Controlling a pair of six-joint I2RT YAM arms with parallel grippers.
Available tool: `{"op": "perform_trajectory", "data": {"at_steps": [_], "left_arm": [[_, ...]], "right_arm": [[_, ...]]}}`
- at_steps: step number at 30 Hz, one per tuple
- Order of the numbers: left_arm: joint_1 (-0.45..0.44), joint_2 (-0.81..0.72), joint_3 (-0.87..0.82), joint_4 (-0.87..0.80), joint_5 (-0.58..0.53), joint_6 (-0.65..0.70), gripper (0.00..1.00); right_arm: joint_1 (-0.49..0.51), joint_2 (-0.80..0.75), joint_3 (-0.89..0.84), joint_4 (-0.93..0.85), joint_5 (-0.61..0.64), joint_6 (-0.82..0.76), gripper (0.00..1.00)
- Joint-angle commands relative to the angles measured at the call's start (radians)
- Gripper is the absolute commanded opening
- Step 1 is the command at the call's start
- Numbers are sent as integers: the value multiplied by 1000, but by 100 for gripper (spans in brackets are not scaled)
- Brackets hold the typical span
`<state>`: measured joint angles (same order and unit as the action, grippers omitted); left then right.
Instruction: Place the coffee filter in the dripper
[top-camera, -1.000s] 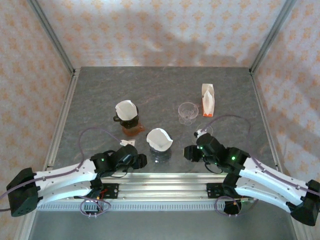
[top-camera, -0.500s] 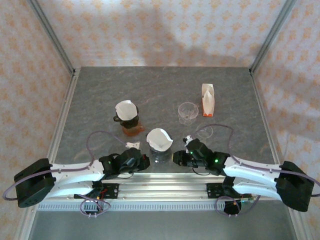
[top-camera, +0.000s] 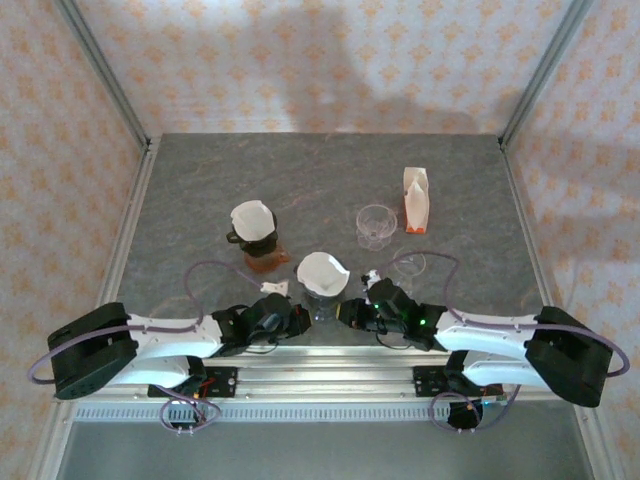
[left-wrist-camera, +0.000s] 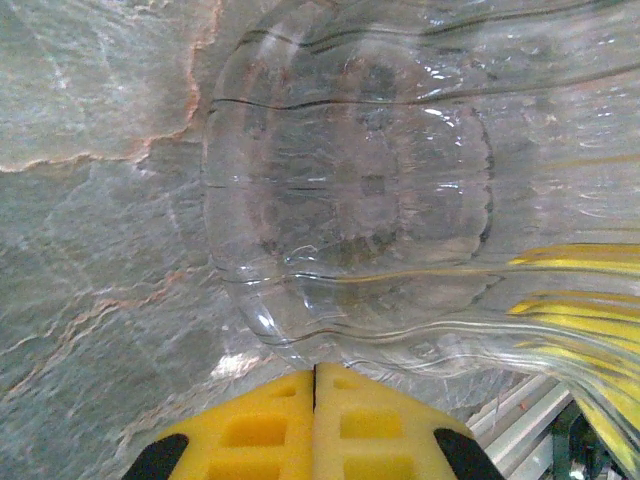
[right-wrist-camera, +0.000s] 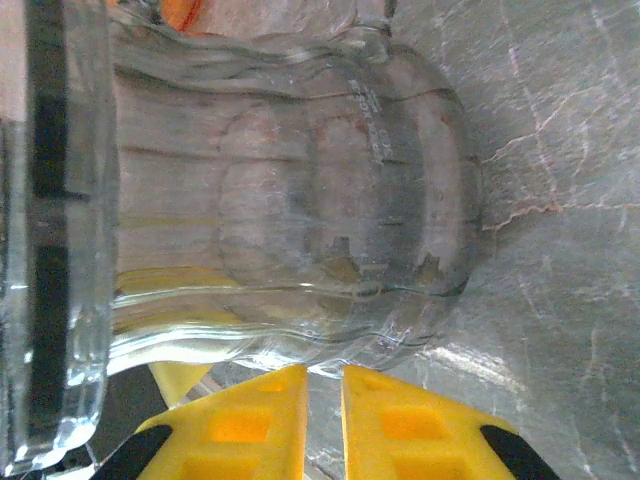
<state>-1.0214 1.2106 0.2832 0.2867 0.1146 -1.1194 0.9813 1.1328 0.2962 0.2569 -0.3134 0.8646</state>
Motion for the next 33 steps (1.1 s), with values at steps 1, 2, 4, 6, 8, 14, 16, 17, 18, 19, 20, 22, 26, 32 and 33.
{"op": "perform_trajectory", "data": {"at_steps": [1, 2, 4, 6, 8, 14, 16, 17, 18, 19, 20, 22, 26, 32, 33], "left_arm": [[-5, 22, 25, 49, -61, -17, 0], [-5, 27, 30, 55, -69, -14, 0], [3, 38, 47, 54, -76, -5, 0], [10, 55, 66, 58, -83, 4, 0], [12, 79, 83, 77, -96, 8, 0], [22, 188, 138, 161, -115, 2, 0], [34, 218, 153, 176, -113, 3, 0], [42, 232, 161, 181, -114, 4, 0], [50, 243, 168, 188, -112, 7, 0], [61, 254, 174, 192, -111, 7, 0], [72, 264, 182, 197, -107, 9, 0], [87, 280, 203, 195, -102, 17, 0], [101, 304, 269, 148, -117, 50, 0], [137, 368, 349, 134, -116, 64, 0], [142, 376, 357, 134, -117, 65, 0]], "right_arm": [[5, 2, -12, 44, 75, 9, 17], [5, 4, -10, 45, 86, 4, 17], [1, 14, -5, 56, 100, 1, 17], [-9, 35, -2, 83, 101, 4, 16], [-22, 45, 2, 106, 105, 9, 16], [-69, 122, 18, 165, 105, 17, 16], [-82, 140, 28, 171, 101, 13, 15], [-89, 149, 32, 174, 100, 12, 15], [-97, 157, 35, 180, 100, 10, 15], [-106, 167, 40, 185, 100, 8, 15], [-114, 175, 44, 189, 98, 8, 15], [-127, 190, 54, 193, 93, 2, 15], [-165, 226, 82, 201, 79, -2, 15], [-218, 282, 132, 206, 56, -30, 15], [-227, 291, 138, 212, 51, -30, 15]]}}
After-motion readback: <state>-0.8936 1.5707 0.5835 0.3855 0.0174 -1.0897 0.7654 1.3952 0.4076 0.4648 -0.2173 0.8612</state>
